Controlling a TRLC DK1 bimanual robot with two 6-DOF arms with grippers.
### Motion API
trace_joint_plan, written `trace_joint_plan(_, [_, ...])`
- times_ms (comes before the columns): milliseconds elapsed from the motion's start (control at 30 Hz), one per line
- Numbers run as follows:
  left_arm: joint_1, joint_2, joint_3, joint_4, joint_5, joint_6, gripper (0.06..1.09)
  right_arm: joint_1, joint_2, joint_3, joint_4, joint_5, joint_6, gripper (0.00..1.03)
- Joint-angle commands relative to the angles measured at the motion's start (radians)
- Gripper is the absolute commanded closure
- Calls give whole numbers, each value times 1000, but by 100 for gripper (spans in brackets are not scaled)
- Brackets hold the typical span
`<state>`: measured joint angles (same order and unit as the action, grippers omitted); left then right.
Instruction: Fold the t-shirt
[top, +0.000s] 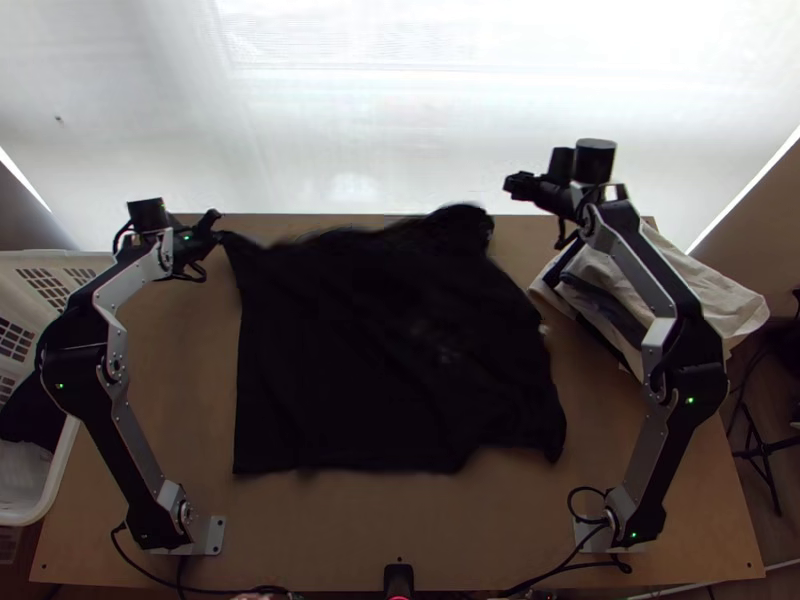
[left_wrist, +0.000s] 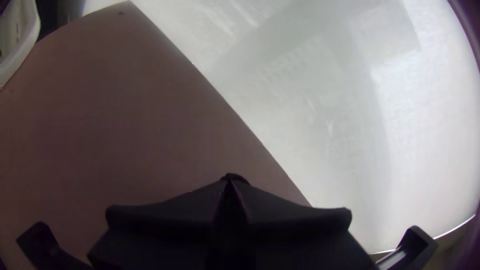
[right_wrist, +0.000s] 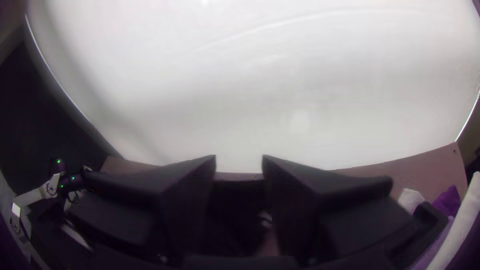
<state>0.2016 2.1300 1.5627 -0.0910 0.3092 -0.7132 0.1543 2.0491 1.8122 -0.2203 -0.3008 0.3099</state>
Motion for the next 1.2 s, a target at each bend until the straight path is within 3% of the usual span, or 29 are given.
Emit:
trace_joint_plan(0, [-7,11,54,-49,5,12,35,4,28,75,-133,-14,3,4])
trace_joint_plan(33, [-7,-1,54,-50,5,14,8,4,11,68,-140,-14,0,4])
trace_joint_plan(367, [-39,-249,-105,-58,47,41,10,-4,-293,-183,-246,-26,-43,3])
trace_joint_plan(567, [-57,-424,-279,-76,88,87,10,-7,-486,-356,-433,-92,-101,6])
trace_joint_plan(733, [-91,-522,-362,-316,65,250,10,-91,-589,-498,-602,-196,-115,9])
trace_joint_plan(900, [-119,-691,-464,-440,71,382,10,-164,-681,-663,-680,-271,-127,26])
trace_joint_plan(967, [-130,-729,-472,-490,71,399,10,-191,-701,-712,-734,-282,-137,34])
trace_joint_plan(1167, [-143,-828,-432,-642,102,409,10,-243,-776,-864,-786,-279,-164,35])
